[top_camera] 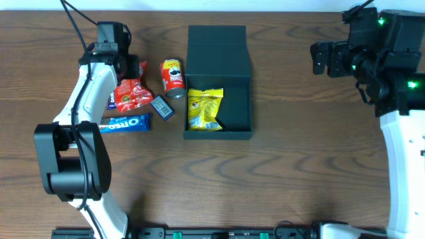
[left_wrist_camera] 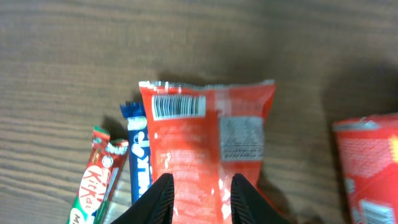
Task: Pack container
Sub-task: 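Lift the red snack bag with left gripper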
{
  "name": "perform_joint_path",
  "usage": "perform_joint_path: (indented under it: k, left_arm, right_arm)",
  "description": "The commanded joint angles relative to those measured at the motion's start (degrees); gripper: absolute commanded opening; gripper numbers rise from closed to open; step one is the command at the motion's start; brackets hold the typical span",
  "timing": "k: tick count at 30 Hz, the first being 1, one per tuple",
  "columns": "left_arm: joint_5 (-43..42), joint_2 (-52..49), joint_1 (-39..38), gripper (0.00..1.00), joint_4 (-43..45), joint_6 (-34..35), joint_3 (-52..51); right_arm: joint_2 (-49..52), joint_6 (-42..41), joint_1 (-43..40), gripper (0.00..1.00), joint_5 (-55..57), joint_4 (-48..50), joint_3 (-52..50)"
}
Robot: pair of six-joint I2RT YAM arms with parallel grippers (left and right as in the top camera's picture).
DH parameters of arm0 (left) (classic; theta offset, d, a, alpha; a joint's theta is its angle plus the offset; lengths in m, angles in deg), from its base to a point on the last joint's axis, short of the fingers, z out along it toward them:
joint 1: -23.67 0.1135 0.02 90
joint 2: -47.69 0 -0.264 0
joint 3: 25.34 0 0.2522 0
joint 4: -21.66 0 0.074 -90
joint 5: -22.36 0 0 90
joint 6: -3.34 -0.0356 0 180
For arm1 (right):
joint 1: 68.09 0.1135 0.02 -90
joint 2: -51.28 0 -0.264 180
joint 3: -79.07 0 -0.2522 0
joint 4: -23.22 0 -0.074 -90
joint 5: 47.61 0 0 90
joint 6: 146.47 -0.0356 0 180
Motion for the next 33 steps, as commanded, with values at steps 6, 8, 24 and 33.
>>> perform_joint_path:
  k: [6,8,24,33]
  left_arm:
    - [0.2,-1.6,-1.1,0.52,-2.5,2.7,1.6]
    - [0.1,-2.2,-1.0,0.53,-3.3,5.9,1.0]
    - [0.2,-9.9,-1.0,0.51,-2.7,12.6,-1.2]
    - [0.2,-10.4,-1.0,0.12,-3.7,12.6,0.3]
  right_arm:
    - [0.1,-0.9,-0.2,0.99,-0.2,0.1,0.1]
    - [0.1,-0.9,-0.2,0.99,-0.2,0.1,0.1]
    - [0.1,-0.9,-0.2,0.99,-0.2,-0.4,0.1]
    - [0.1,-0.9,-0.2,0.99,-0.2,-0.3,0.1]
